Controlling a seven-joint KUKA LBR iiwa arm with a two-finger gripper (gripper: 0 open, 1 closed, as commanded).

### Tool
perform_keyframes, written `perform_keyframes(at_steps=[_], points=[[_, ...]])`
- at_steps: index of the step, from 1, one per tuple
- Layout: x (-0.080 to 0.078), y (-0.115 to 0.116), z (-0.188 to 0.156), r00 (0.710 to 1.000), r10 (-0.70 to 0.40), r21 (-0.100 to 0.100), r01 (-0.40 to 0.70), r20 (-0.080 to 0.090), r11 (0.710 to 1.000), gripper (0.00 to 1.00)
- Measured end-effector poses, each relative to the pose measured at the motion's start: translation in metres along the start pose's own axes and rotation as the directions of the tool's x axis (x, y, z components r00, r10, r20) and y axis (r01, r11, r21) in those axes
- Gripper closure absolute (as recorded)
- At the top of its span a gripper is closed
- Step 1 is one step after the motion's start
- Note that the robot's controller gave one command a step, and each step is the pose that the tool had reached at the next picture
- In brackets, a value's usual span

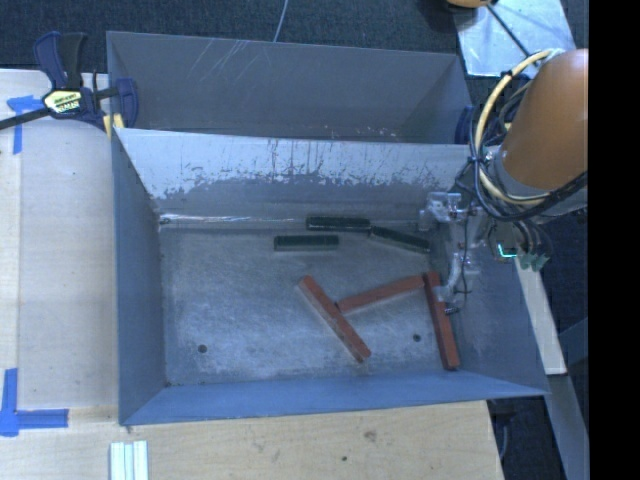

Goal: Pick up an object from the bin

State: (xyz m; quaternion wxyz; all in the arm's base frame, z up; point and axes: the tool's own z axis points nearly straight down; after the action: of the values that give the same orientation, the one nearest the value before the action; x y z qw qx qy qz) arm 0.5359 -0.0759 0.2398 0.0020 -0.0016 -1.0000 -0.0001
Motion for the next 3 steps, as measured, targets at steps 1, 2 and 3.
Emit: perform_keyframes(at_steps=[1, 2, 3], points=[[0.002, -0.001, 0.005, 1.0, 0.002, 0.003, -0.002, 0.02, 1.0, 0.0], [0.035, -0.012, 0.069, 0.999, 0.036, 0.001, -0.036, 0.011, 0.999, 0.0], [0.018, -0.018, 0.135, 0.993, 0.121, 0.0, -0.121, 0.012, 0.993, 0.0]])
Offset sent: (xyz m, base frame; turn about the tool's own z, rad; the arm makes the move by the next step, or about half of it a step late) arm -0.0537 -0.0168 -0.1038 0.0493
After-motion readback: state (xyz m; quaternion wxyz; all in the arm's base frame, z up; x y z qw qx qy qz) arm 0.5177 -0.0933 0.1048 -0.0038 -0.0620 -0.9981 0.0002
